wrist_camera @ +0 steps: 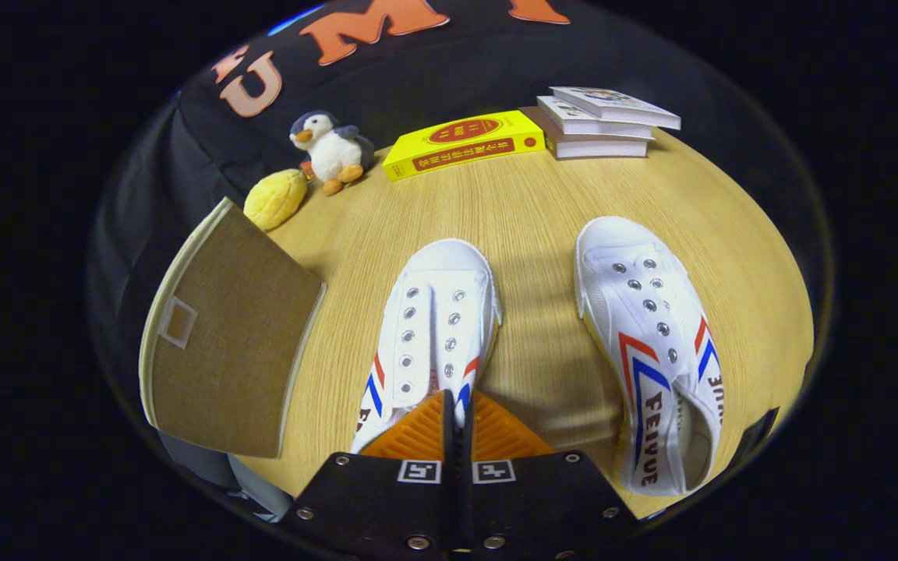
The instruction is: Open the storage box then place both shoes into the box .Put the left shoe in first, then the right shoe, with the right side of both shoes facing outward in a uniform manner.
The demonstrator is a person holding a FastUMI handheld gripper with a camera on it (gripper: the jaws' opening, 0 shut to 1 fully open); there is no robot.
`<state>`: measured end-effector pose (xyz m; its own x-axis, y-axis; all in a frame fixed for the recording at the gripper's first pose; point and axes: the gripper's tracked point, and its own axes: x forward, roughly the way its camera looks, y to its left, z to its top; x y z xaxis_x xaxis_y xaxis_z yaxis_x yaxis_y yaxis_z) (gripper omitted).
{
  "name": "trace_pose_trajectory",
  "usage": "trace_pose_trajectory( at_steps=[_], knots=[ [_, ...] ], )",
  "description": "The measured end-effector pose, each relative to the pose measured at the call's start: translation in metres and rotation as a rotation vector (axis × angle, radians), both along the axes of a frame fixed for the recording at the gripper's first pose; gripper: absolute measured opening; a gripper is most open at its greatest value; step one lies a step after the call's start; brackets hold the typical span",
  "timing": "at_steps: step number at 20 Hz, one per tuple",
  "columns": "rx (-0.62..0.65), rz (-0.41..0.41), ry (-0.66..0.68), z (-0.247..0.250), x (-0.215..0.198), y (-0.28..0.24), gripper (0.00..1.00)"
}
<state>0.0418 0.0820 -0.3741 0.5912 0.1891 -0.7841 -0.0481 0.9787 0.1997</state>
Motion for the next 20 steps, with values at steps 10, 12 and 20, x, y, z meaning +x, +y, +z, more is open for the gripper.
trace_pose_trajectory(
  at_steps=[10,12,20],
  knots=[
    [0.317,-0.144,-0.128,0.078,0.004,0.047,0.00],
    [0.301,-0.146,-0.180,0.104,0.001,0.057,0.00],
    [0.312,-0.114,-0.312,0.190,-0.013,0.156,0.00]
  ],
)
